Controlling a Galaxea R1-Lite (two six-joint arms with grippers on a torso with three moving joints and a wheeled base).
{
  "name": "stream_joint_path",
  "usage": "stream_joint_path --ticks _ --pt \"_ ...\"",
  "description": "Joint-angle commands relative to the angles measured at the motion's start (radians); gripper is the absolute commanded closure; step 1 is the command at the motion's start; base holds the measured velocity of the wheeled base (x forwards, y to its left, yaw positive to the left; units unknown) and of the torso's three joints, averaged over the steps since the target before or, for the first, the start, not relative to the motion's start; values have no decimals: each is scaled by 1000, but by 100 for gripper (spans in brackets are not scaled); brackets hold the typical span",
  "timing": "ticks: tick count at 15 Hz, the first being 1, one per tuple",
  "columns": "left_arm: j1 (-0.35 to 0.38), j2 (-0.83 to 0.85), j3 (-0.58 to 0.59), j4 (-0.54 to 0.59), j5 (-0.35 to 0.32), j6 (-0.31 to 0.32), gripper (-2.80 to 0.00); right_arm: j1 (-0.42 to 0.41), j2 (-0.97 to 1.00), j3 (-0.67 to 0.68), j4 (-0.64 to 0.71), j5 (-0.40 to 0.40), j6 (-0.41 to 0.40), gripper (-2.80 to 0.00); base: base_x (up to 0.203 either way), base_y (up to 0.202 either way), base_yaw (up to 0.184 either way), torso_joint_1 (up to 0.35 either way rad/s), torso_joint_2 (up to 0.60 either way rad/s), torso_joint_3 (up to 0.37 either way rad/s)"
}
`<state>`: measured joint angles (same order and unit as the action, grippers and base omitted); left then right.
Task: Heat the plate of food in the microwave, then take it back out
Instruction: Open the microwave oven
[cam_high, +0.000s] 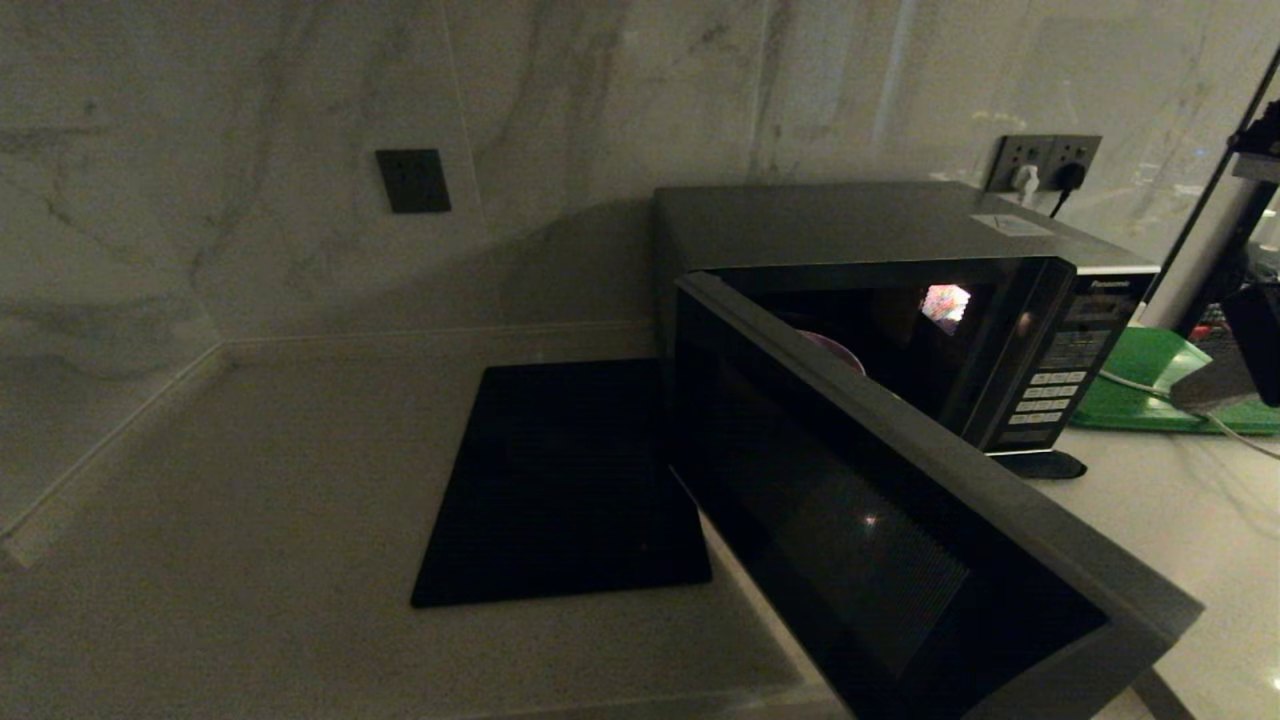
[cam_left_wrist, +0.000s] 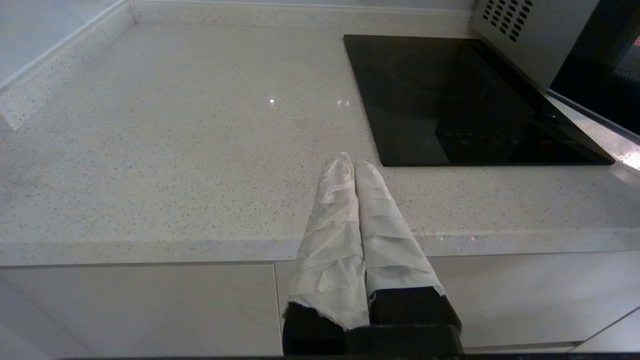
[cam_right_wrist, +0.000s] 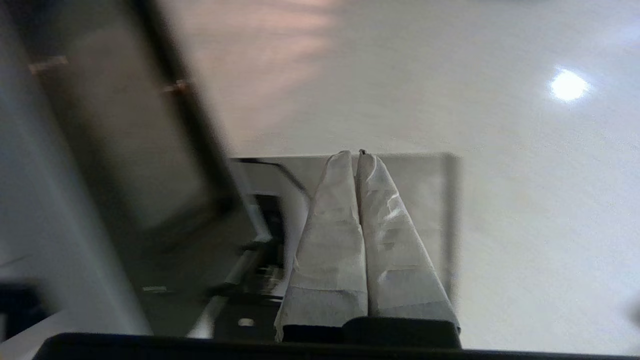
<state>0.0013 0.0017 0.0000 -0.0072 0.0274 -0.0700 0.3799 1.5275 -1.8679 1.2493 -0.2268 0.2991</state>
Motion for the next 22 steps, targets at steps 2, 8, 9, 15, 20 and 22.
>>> stream_joint_path --ticks 2,8,9,15,20,22 --pt "0 0 0 0 0 -1 0 189 47 4 -49 4 106 0 0 0 0 0 0 0" --pt "0 0 0 0 1 -1 0 435 164 -64 -86 4 304 0 0 0 0 0 0 0" --pt "0 0 0 0 1 -1 0 461 186 -89 -86 4 322 0 0 0 0 0 0 0" --pt "0 0 0 0 0 -1 0 499 215 -105 -94 -3 333 0 0 0 0 0 0 0" --pt "0 0 0 0 1 -1 0 496 164 -111 -297 -78 327 0 0 0 0 0 0 0" --pt "0 0 0 0 0 -1 0 489 147 -111 -396 -99 317 0 0 0 0 0 0 0"
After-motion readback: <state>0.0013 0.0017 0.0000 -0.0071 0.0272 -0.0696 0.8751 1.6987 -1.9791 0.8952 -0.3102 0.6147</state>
